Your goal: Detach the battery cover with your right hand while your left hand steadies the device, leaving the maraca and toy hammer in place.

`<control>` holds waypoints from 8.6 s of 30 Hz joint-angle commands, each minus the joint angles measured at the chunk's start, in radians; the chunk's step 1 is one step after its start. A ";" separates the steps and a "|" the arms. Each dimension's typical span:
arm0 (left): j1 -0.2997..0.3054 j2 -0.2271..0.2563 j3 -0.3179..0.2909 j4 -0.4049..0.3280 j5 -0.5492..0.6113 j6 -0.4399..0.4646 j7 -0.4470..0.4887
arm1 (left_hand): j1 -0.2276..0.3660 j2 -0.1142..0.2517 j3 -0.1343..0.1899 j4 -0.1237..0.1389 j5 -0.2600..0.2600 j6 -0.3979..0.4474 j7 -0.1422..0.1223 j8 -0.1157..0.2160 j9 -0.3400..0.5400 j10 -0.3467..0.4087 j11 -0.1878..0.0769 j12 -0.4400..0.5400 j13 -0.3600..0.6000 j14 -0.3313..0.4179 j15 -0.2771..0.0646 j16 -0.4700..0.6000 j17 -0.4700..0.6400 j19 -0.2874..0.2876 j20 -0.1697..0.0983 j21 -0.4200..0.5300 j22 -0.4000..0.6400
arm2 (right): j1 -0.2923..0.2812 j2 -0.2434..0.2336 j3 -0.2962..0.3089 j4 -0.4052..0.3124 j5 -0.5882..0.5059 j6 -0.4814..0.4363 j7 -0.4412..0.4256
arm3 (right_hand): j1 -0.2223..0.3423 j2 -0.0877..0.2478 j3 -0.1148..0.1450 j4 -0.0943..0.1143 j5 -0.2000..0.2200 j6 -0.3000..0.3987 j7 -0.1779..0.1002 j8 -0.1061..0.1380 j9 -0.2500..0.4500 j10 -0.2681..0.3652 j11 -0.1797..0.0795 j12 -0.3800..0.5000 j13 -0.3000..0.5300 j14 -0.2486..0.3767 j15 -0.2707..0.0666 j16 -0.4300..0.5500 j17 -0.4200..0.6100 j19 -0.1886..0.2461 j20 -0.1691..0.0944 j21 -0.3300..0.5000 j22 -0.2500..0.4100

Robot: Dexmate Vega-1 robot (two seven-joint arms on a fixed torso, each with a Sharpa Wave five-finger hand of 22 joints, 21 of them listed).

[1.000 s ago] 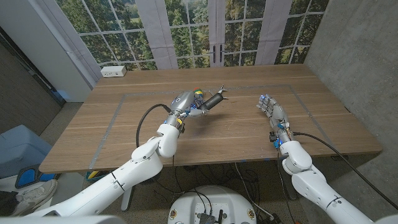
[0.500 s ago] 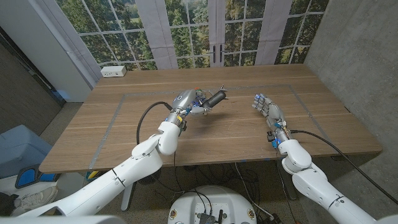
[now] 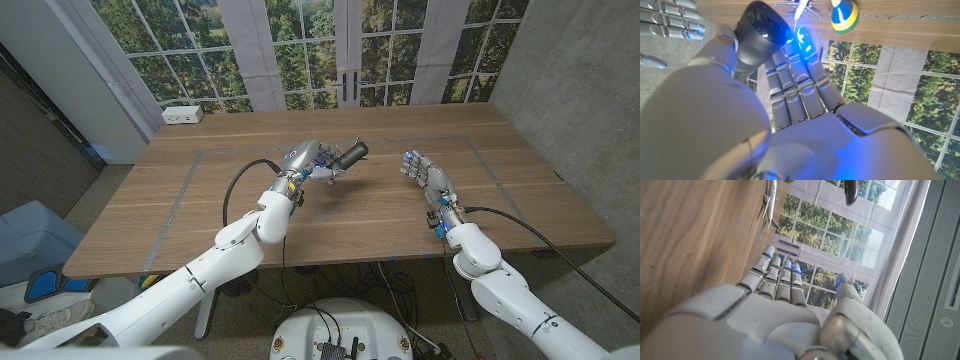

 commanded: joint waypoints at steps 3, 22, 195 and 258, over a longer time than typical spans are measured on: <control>-0.027 -0.025 0.020 0.035 -0.005 -0.033 -0.002 | 0.282 0.270 -0.003 0.000 0.006 0.012 0.005 -0.005 0.006 0.063 -0.060 -0.004 0.005 0.117 -0.147 0.005 0.005 -0.010 -0.096 0.014 0.002 | 0.028 -0.006 -0.022 0.003 0.008 0.003 0.049 | 0.007 -0.009 -0.006 -0.002 -0.001 0.002 0.000 0.002 0.006 0.000 -0.004 0.000 0.003 0.005 0.009 0.001 0.003 0.003 0.004 -0.005 0.004; -0.042 -0.040 0.038 0.077 0.005 -0.073 0.017 | 0.283 0.270 -0.004 -0.001 0.008 0.017 0.004 -0.011 0.007 0.064 -0.061 -0.008 0.007 0.115 -0.147 0.002 0.011 -0.019 -0.096 0.033 -0.002 | 0.054 -0.021 -0.047 -0.012 0.032 -0.028 0.097 | 0.015 -0.017 -0.014 -0.008 -0.003 0.033 0.009 0.015 0.008 0.008 0.001 0.004 0.004 0.029 0.001 0.012 0.007 0.014 0.020 -0.010 0.005; -0.042 -0.060 0.041 0.125 0.042 -0.138 0.077 | 0.284 0.264 0.005 0.000 0.013 0.031 0.006 -0.059 0.020 0.075 -0.064 -0.043 0.031 0.120 -0.147 -0.032 0.037 -0.095 -0.089 0.185 -0.079 | 0.102 0.228 -0.091 0.070 -0.272 0.058 -0.294 | 0.812 0.080 -0.067 0.077 0.025 0.476 -0.071 0.415 0.186 0.715 -0.209 0.466 0.587 0.868 -0.240 0.335 0.813 0.268 -0.200 0.579 0.044; -0.039 -0.053 0.027 0.129 0.037 -0.156 0.090 | 0.280 0.262 0.012 0.000 0.011 0.029 0.003 -0.066 0.025 0.077 -0.069 -0.056 0.038 0.121 -0.147 -0.044 0.044 -0.122 -0.087 0.226 -0.100 | 0.155 0.344 -0.058 0.253 -0.146 0.282 -0.184 | 0.514 0.054 0.167 0.154 0.001 0.536 -0.017 0.350 0.411 0.643 -0.229 1.256 1.029 0.781 -0.231 0.949 0.895 0.206 -0.170 0.898 0.016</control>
